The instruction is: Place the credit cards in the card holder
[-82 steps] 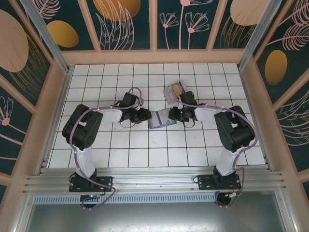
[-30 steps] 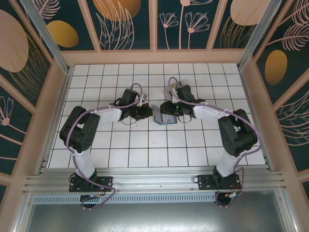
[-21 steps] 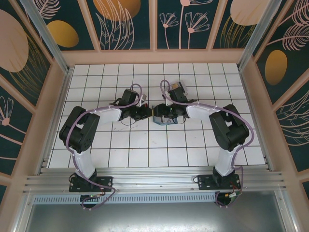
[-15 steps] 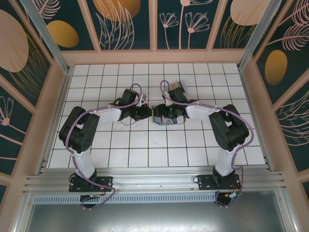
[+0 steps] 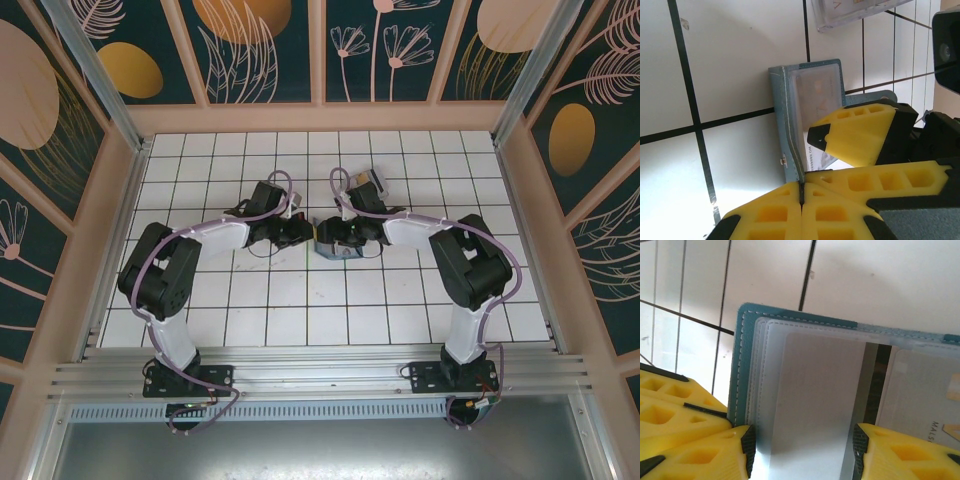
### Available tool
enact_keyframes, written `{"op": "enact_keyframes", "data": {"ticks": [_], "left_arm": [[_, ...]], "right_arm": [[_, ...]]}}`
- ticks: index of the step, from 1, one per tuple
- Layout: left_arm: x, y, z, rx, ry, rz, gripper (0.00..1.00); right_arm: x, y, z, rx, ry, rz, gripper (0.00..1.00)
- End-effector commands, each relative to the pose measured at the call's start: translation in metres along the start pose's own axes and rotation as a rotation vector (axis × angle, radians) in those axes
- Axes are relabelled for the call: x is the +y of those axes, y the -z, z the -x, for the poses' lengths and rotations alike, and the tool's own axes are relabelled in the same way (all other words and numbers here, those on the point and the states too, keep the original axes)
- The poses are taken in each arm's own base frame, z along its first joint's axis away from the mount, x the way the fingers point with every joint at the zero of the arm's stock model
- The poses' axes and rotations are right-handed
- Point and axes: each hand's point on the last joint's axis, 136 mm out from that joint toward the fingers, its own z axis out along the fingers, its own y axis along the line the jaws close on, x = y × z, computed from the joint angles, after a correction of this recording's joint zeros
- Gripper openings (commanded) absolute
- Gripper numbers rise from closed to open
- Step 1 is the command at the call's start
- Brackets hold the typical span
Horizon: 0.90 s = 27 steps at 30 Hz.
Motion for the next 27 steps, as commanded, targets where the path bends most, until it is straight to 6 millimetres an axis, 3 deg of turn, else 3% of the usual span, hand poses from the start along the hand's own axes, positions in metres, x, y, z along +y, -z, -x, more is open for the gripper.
{"op": "enact_keyframes", "data": {"ticks": [1, 5, 10, 16, 27], "left_arm": [[-0.045, 0.022, 0.020, -0.056, -0.078, -0.095, 0.05], [-0.047, 0.026, 0.022, -0.057, -0.087, -0.080, 0.05], [-0.044, 0.025, 0.022, -0.056, -0.086, -0.070, 0.05], [-0.046, 0.027, 0.025, -0.068, -0.093, -0.057, 0.06], [-0.042, 0.026, 0.027, -0.071, -0.094, -0.035, 0.06]], "right_arm": [[-0.009, -0.008, -0.015, 0.038, -0.036, 0.019, 0.53], [-0.009, -0.007, -0.017, 0.035, -0.039, 0.021, 0.50], [-0.008, -0.003, -0.018, 0.031, -0.034, 0.022, 0.39], [-0.025, 0.011, -0.011, -0.006, -0.069, -0.003, 0.31], [-0.032, 0.025, -0.010, -0.035, -0.088, -0.005, 0.28]]}}
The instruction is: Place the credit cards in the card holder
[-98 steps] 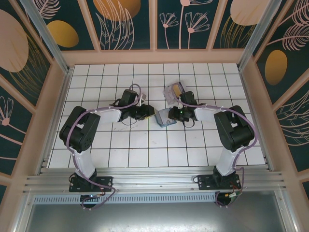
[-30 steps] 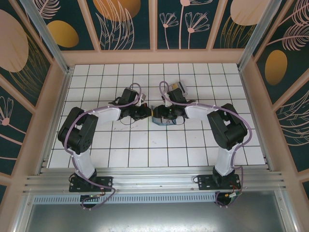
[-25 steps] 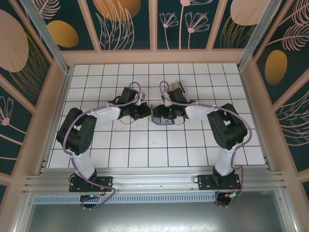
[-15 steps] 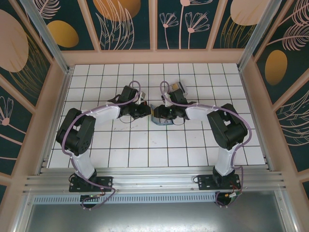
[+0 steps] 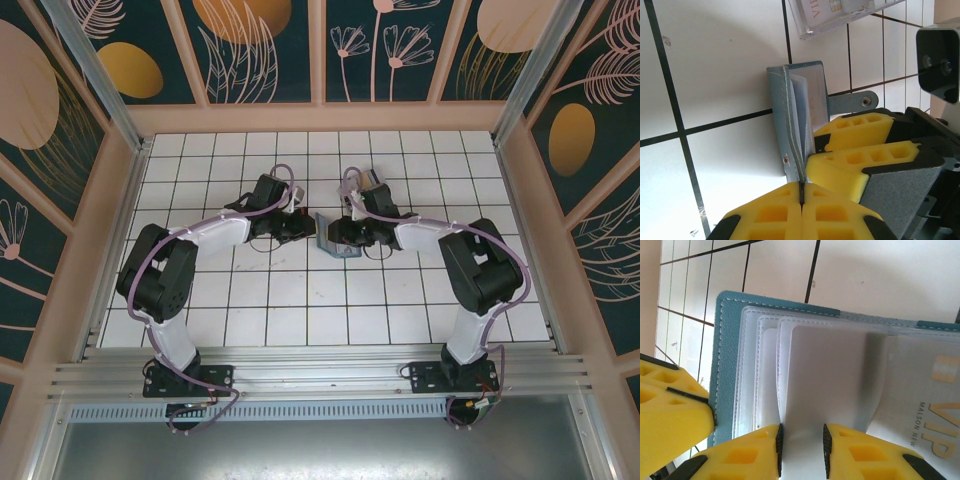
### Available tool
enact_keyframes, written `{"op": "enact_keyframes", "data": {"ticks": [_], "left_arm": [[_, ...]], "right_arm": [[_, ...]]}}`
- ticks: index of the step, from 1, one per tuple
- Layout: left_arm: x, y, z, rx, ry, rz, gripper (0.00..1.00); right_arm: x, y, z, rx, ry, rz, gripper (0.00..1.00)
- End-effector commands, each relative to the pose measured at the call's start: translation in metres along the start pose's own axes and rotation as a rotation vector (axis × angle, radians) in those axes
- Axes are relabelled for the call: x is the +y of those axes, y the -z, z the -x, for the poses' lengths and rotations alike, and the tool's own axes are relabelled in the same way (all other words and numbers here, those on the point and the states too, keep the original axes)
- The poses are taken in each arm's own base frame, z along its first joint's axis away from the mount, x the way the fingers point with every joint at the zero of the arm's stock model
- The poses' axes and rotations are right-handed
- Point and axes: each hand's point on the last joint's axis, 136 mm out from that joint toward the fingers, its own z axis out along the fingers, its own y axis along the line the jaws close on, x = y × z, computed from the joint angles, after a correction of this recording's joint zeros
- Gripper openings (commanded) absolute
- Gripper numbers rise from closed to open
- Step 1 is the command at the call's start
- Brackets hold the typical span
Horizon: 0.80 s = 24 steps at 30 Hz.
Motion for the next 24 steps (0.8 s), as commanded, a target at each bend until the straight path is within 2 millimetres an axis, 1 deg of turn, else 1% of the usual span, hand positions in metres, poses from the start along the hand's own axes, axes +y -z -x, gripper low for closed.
{"op": "enact_keyframes", "data": {"ticks": [1, 6, 9, 16, 20, 23, 24], "left_arm": [[-0.028, 0.020, 0.021, -0.070, -0.068, -0.048, 0.06], [-0.023, 0.019, 0.021, -0.071, -0.067, -0.029, 0.06], [-0.022, 0.018, 0.020, -0.067, -0.067, -0.026, 0.06], [-0.014, 0.015, 0.018, -0.063, -0.066, 0.001, 0.07], [-0.001, 0.011, 0.012, -0.053, -0.055, 0.029, 0.07], [0.017, 0.006, 0.004, -0.035, -0.036, 0.083, 0.12], [0.024, 0.006, 0.001, -0.030, -0.033, 0.111, 0.16]], "right_arm": [[-0.025, 0.009, -0.011, 0.014, -0.056, -0.080, 0.29], [-0.028, 0.016, -0.007, -0.003, -0.057, -0.089, 0.28], [-0.031, 0.017, -0.009, 0.002, -0.060, -0.097, 0.28], [-0.048, 0.025, -0.015, -0.002, -0.084, -0.135, 0.28], [-0.047, 0.027, -0.014, -0.004, -0.079, -0.138, 0.29], [-0.047, 0.031, -0.007, -0.015, -0.064, -0.156, 0.29], [-0.047, 0.033, -0.005, -0.022, -0.059, -0.164, 0.29]]}}
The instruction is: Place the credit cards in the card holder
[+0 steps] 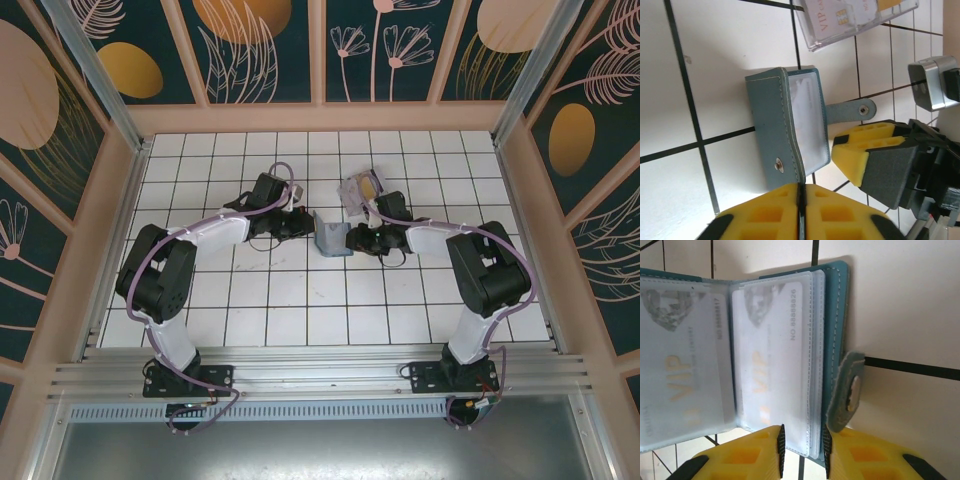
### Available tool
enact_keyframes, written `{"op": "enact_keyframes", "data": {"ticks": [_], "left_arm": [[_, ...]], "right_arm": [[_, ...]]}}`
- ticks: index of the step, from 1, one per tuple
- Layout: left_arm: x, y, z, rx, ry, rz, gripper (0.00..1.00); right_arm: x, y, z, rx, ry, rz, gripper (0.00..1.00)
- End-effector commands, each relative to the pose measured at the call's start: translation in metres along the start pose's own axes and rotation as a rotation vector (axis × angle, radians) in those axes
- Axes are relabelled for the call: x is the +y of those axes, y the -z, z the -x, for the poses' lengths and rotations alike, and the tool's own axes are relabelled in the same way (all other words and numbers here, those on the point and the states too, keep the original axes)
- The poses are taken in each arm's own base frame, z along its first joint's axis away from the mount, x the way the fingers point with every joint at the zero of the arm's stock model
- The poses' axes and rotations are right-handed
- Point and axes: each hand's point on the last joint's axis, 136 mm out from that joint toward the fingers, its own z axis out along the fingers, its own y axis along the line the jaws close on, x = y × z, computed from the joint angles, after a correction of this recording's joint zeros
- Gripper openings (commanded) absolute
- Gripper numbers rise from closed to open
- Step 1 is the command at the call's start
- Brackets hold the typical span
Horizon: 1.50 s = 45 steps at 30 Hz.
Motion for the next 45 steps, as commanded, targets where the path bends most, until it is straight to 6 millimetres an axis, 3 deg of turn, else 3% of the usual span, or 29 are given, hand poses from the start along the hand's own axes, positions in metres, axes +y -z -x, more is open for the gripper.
{"op": "enact_keyframes", "data": {"ticks": [1, 4, 9, 14, 20, 25, 34, 39, 45], "left_arm": [[0.025, 0.003, -0.009, 0.009, 0.005, 0.094, 0.20], [0.038, 0.008, -0.013, 0.003, -0.001, 0.167, 0.40], [0.047, 0.030, 0.000, -0.042, -0.046, 0.290, 0.57], [0.041, 0.049, 0.028, -0.100, -0.082, 0.325, 0.62], [0.023, 0.055, 0.071, -0.169, -0.126, 0.303, 0.64], [-0.003, 0.023, 0.102, -0.178, -0.149, 0.166, 0.64], [-0.012, -0.042, 0.142, -0.136, -0.169, 0.048, 0.62], [-0.009, -0.071, 0.147, -0.106, -0.144, -0.007, 0.61], [-0.009, -0.087, 0.150, -0.106, -0.120, -0.054, 0.61]], "right_arm": [[0.006, 0.018, 0.016, -0.049, 0.043, -0.020, 0.29], [0.006, 0.025, 0.029, -0.075, 0.052, -0.023, 0.30], [0.019, 0.050, 0.064, -0.159, 0.081, -0.004, 0.33], [0.018, 0.076, 0.109, -0.258, 0.112, -0.051, 0.39], [-0.014, 0.094, 0.156, -0.351, 0.121, -0.204, 0.43], [-0.028, 0.097, 0.176, -0.375, 0.113, -0.247, 0.47], [-0.048, 0.091, 0.199, -0.370, 0.122, -0.328, 0.52], [-0.054, 0.082, 0.207, -0.362, 0.120, -0.333, 0.54], [-0.056, 0.076, 0.219, -0.359, 0.142, -0.344, 0.57]]}}
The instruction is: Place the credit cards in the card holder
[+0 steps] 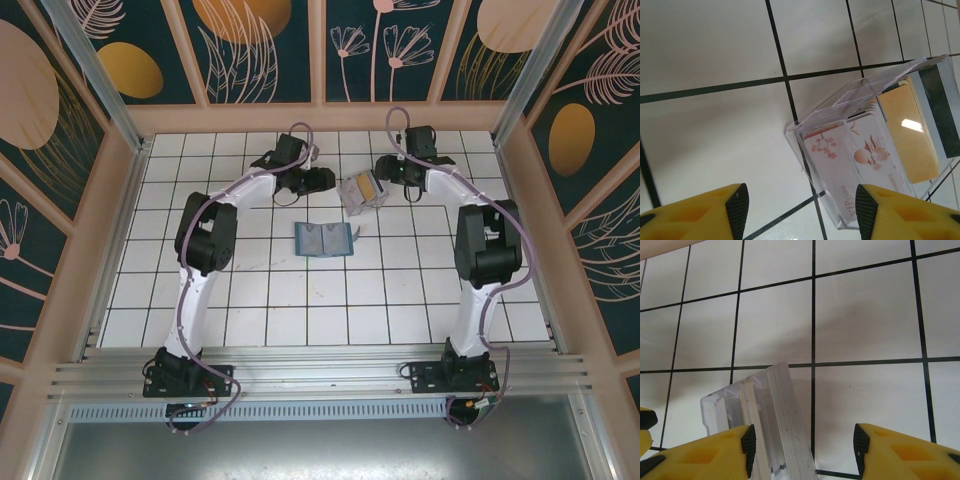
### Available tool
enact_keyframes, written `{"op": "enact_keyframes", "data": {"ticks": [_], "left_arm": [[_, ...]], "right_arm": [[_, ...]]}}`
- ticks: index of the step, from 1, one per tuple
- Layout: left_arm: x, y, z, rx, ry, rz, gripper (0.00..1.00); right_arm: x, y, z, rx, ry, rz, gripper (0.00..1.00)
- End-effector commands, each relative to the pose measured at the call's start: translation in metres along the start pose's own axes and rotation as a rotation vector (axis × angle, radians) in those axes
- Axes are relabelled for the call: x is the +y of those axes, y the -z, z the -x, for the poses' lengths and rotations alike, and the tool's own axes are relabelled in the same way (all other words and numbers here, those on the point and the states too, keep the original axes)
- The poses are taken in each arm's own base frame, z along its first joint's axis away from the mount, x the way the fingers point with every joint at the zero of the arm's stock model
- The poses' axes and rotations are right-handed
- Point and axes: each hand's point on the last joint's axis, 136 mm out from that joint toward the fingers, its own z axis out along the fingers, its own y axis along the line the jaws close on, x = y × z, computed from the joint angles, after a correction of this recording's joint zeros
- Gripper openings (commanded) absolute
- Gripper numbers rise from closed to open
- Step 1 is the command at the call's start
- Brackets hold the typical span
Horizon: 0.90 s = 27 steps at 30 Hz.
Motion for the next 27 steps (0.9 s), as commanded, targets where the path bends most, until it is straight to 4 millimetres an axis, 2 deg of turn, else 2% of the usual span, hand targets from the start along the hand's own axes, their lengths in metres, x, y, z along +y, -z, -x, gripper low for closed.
{"op": "enact_keyframes", "data": {"ticks": [1, 7, 12, 15, 20, 27], "left_arm": [[-0.017, -0.007, 0.010, -0.019, 0.000, -0.078, 0.61], [-0.031, -0.021, 0.014, -0.020, -0.009, -0.112, 0.61], [-0.037, -0.033, 0.014, -0.011, -0.010, -0.122, 0.61], [-0.041, -0.039, 0.007, 0.008, -0.018, -0.122, 0.60], [-0.037, -0.050, -0.006, 0.041, -0.012, -0.114, 0.59], [-0.023, -0.059, -0.024, 0.071, 0.004, -0.083, 0.57]], "right_arm": [[-0.003, -0.002, 0.010, -0.007, 0.034, -0.018, 0.57], [0.001, -0.012, 0.012, 0.012, 0.062, -0.005, 0.59], [-0.002, -0.026, 0.000, 0.073, 0.076, -0.014, 0.60], [0.002, -0.027, -0.009, 0.084, 0.087, -0.001, 0.60], [0.006, -0.031, -0.022, 0.114, 0.101, 0.016, 0.60], [0.000, -0.039, -0.036, 0.147, 0.092, -0.001, 0.61]]}}
